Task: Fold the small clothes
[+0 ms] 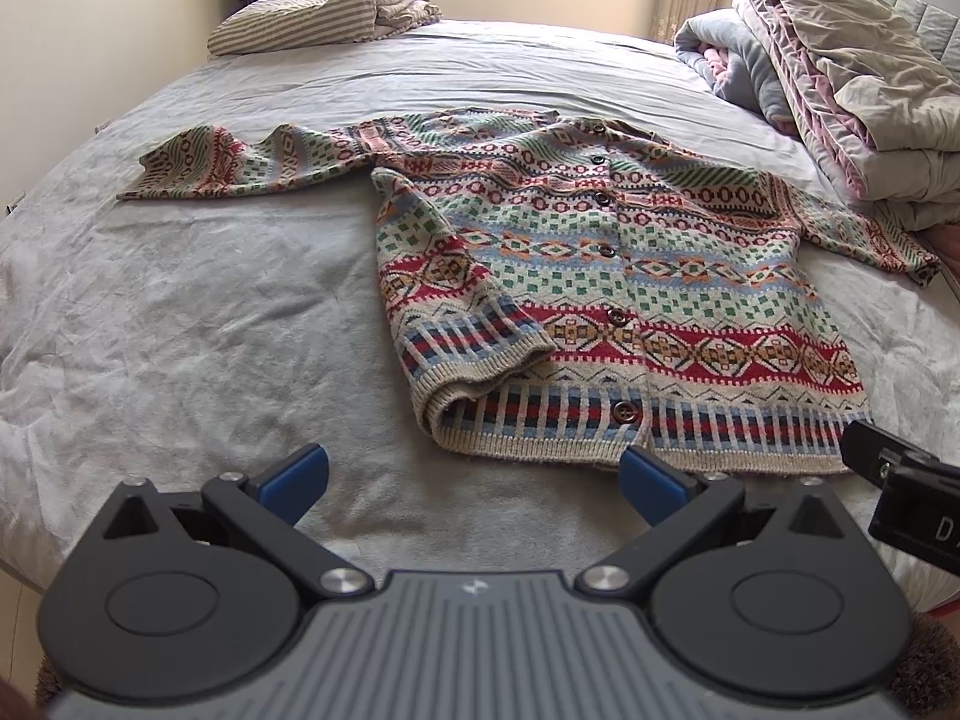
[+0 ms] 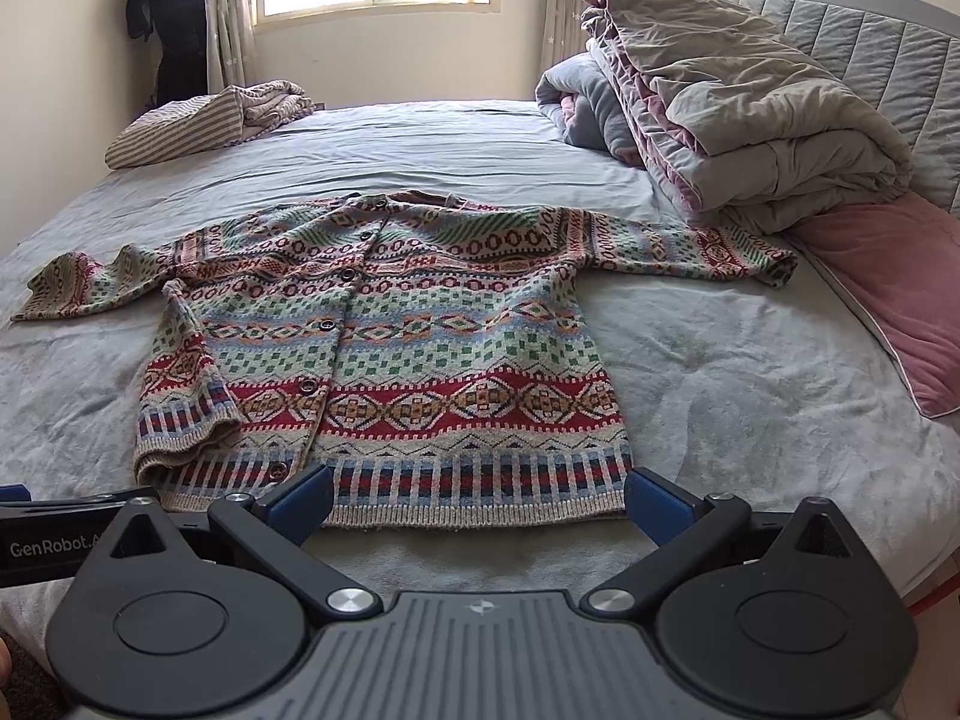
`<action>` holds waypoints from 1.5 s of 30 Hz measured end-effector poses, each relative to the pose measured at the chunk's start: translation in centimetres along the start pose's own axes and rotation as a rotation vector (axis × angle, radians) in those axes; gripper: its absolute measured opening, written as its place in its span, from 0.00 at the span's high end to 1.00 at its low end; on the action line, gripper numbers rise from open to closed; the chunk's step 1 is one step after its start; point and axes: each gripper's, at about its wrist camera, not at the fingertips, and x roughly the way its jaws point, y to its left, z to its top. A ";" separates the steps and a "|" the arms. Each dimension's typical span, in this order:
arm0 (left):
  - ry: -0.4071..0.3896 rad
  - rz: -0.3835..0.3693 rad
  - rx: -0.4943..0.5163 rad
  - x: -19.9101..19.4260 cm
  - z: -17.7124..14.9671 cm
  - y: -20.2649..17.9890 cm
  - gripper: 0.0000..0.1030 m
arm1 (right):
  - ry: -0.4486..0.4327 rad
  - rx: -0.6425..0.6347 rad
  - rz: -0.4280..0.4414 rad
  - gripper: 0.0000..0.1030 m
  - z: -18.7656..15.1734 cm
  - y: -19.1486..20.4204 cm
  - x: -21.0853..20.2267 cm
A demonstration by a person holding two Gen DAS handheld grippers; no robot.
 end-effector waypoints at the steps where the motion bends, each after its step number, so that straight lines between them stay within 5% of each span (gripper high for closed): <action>1: 0.001 0.000 0.000 0.0 0.0 0.0 0.01 | 0.002 0.001 0.000 0.00 0.0 -0.1 0.0; 28: 0.015 0.039 -0.002 1.4 0.2 0.5 0.01 | 0.023 -0.015 -0.011 0.00 -0.1 -0.2 1.2; 40: -0.032 0.058 -0.042 2.7 0.8 2.1 0.01 | 0.021 -0.034 -0.040 0.00 0.1 -0.5 2.5; 45: -0.070 0.052 0.028 3.6 1.2 2.6 0.01 | -0.027 -0.094 -0.047 0.00 0.3 -1.3 3.1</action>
